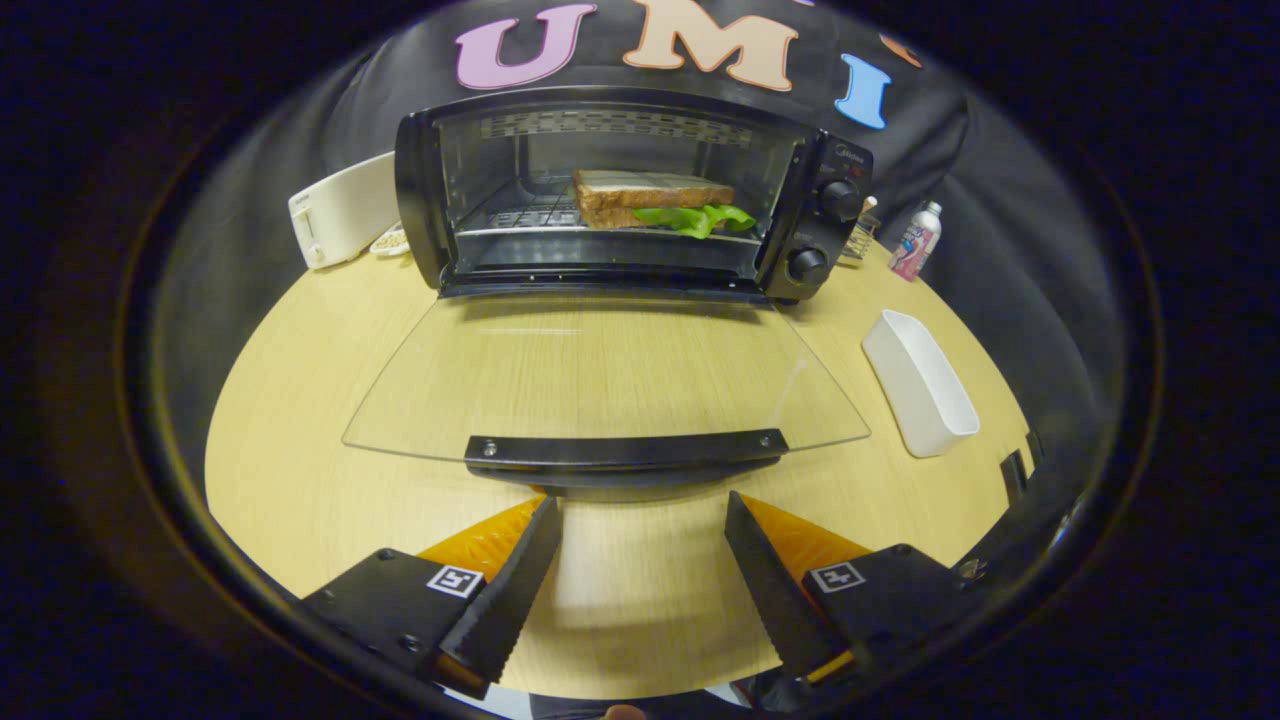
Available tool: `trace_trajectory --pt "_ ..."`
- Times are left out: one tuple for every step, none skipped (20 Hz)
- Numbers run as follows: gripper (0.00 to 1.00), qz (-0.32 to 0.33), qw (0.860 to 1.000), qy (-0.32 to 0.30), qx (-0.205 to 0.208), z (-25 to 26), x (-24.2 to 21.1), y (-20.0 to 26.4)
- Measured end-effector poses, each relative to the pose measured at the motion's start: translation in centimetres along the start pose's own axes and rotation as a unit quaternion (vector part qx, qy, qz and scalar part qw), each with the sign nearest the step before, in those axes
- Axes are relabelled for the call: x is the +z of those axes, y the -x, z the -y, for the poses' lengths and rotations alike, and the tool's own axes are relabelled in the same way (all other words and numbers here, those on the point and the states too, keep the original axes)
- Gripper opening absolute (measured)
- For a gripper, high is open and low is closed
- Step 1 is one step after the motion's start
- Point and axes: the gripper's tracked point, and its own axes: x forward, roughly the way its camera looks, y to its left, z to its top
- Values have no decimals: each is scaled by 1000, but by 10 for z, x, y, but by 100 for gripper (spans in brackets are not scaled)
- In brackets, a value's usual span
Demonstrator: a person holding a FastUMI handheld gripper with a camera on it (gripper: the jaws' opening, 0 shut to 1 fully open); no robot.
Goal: Open the toaster oven, put the food inside, and close the toaster oven door.
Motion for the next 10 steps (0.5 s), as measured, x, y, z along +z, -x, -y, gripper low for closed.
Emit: trace_trajectory --pt "100 -4 1000 0 0 -1 -1 -1" --pt "100 -2 1000 -1 1 -1 0 -1" --pt "100 -2 1000 -1 1 -2 0 -1" --pt "100 0 1000 -2 2 -2 1 0" --pt "100 3 1000 -4 2 -3 3 1" --pt "100 9 1000 -7 3 -3 7 4" --pt "100 15 1000 -10 4 -3 11 8" --pt "100 24 1000 -13 6 -2 17 12" --pt "100 35 999 -17 8 -2 25 16" --pt "100 45 999 -22 9 -2 34 20"
